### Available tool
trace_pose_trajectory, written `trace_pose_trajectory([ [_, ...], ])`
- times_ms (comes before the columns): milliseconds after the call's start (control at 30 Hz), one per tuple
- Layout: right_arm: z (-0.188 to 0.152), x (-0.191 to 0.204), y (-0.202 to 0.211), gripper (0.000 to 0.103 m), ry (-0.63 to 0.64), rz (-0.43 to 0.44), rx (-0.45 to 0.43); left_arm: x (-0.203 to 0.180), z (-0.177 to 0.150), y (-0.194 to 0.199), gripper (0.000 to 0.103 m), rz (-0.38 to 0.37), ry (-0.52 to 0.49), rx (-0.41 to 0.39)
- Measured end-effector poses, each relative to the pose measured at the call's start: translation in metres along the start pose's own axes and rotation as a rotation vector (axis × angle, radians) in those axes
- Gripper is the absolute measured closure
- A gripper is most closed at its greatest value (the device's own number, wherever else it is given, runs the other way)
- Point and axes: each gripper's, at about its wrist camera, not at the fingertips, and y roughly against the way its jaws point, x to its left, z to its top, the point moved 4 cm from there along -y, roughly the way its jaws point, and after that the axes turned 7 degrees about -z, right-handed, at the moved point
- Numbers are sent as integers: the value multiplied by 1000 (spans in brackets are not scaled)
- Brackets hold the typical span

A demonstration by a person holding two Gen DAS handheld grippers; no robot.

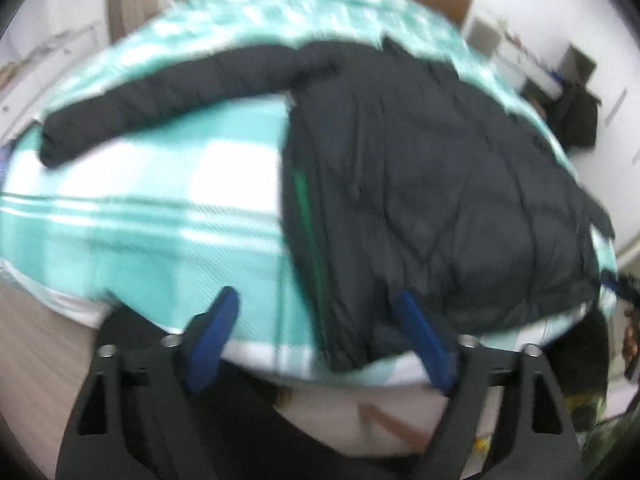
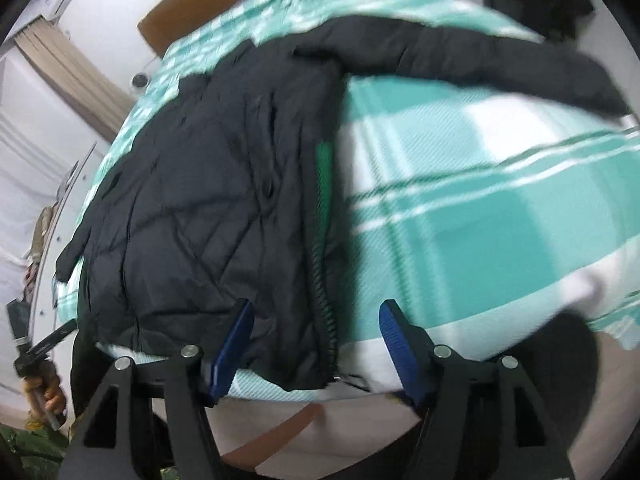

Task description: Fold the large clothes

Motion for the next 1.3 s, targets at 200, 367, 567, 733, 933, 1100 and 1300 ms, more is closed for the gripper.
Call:
trace_pose_trajectory([
  [200, 35, 23, 48, 35, 55, -25, -204, 3, 31, 27, 5, 111, 45, -268],
  [367, 53, 39, 75, 25, 50, 8, -305, -22, 55, 20, 0, 82, -56, -266],
  [567, 52, 57, 95, 25, 67, 90, -415, -67, 59, 17, 0, 57, -229, -244],
  [733, 48, 70, 100, 23, 143, 45, -494, -85, 58, 28, 1, 30, -248, -266],
  [933, 36, 79, 100, 19, 165, 4, -560, -83, 67, 42, 1, -7, -146, -329],
  [1100, 27, 95, 88, 19, 184, 39, -527, -83, 58, 38, 1, 21, -143, -322],
  [1300, 23, 93, 65, 19, 149, 64, -414, -87, 47, 33, 1, 19, -155, -299],
])
